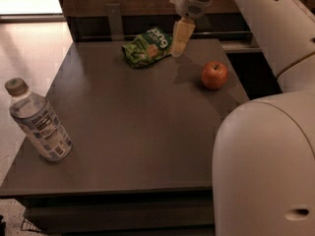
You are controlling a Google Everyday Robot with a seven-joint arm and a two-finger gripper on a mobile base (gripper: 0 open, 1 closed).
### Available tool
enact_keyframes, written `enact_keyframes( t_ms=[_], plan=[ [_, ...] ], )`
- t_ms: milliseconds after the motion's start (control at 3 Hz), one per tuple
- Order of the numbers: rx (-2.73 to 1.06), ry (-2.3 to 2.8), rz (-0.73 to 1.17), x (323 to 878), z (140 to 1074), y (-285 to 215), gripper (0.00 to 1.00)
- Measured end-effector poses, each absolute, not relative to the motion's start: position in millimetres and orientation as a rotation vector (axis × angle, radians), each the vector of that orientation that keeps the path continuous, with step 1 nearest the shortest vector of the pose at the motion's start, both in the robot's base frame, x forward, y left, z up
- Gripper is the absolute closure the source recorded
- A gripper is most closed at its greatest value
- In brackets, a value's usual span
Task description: Move green rice chip bag near blue plastic bottle
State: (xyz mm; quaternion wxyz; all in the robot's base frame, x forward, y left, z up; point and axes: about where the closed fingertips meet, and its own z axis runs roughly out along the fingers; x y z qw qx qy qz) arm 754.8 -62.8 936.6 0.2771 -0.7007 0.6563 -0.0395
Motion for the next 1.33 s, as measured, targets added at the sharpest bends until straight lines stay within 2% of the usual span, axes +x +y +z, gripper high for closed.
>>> enact_keyframes(
  t_ms=[1333],
  plan=[
    [-1.9, 1.697, 0.055, 807, 860, 23, 0.0]
  ],
)
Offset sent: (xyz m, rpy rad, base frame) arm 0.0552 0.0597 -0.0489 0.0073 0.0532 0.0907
